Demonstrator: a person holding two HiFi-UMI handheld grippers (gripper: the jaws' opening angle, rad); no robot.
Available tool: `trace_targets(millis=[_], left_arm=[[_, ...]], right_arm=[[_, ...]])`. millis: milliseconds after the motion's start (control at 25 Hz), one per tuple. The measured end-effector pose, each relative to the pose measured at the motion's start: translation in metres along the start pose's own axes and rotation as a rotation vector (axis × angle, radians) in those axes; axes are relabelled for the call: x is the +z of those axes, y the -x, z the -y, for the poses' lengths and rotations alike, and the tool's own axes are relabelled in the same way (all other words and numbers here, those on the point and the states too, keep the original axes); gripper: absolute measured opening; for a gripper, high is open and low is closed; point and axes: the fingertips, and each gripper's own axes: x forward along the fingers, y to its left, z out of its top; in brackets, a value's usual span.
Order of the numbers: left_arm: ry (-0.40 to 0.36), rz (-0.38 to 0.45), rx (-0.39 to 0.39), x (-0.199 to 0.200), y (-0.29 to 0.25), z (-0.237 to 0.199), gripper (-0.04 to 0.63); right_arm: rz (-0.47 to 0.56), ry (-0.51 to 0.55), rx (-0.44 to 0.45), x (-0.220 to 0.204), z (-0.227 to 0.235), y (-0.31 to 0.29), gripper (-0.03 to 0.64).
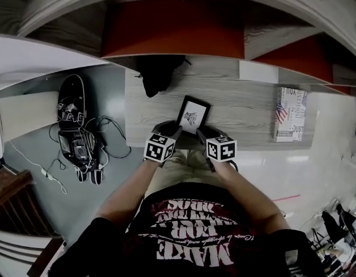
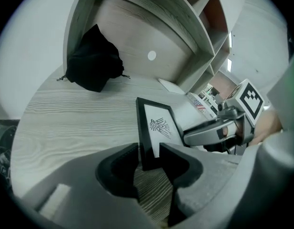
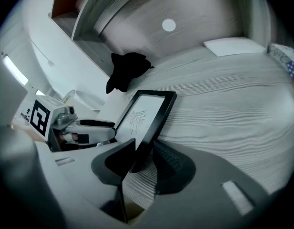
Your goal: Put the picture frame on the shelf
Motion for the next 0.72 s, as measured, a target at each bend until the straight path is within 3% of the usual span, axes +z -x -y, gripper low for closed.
trace_targets(millis=[280,720], left_arm=[[-0.038,-0.052,0.0,0.002,0.003,0.006,0.137],[-0.089,0.124,0.018,0.062,0.056,0.019,0.138]], right_arm=[[-0.017,0.002,-0.071,-0.001,-0.003,-0.001,0.146],[0.099,0.034,-0.047,0.046,-0.035,0.035,0.155]])
